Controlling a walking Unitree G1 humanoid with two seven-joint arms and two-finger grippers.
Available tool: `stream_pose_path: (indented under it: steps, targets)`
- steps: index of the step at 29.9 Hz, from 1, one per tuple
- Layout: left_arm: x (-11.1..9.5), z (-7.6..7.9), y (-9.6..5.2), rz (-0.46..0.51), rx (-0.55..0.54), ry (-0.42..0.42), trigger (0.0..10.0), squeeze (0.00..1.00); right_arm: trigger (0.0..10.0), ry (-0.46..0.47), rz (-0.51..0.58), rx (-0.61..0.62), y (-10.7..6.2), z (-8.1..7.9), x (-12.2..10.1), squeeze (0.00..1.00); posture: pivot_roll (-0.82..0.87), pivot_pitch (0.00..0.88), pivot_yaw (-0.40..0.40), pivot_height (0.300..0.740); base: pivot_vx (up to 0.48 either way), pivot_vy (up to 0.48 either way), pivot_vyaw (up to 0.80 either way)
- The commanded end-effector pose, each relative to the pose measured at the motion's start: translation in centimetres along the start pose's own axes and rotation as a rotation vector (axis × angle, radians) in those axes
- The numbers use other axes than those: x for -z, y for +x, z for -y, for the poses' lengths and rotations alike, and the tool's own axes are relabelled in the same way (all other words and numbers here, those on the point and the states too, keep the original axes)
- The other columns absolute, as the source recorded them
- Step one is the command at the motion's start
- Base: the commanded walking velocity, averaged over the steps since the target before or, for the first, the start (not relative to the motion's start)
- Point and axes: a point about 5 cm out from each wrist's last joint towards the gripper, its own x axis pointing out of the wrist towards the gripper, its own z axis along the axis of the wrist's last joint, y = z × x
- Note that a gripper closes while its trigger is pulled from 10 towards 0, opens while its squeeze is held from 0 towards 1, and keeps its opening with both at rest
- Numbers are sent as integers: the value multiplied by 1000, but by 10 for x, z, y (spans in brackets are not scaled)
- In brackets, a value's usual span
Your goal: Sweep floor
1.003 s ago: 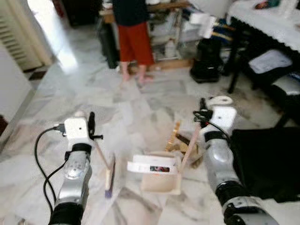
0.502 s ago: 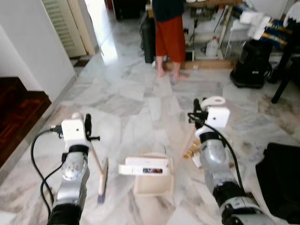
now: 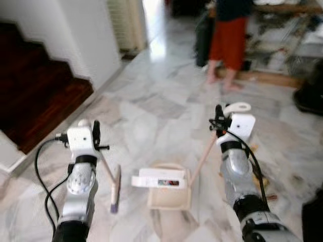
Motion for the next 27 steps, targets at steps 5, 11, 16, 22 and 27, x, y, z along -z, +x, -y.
stream_pose_path:
  steps: [5,11,16,22,27]
  targets:
    - [-13,-2,6,54,-3,19,10000,0,10000,21,54,18,6,1,-12,0,22,3,106,740,0,0,800]
    - [-13,-1,6,41,1,11,10000,0,10000,41,56,22,6,0,-12,0,26,2,109,740,0,0,267]
    - [-13,-1,6,36,4,20,10000,0,10000,58,54,25,5,0,-12,0,34,0,107,740,0,374,0]
    - [-13,-1,6,37,2,20,10000,0,10000,62,53,23,6,0,-12,0,37,0,108,740,0,428,0]
    - [-13,-1,6,37,3,21,10000,0,10000,52,52,15,6,-1,-12,0,42,0,105,740,0,430,0]
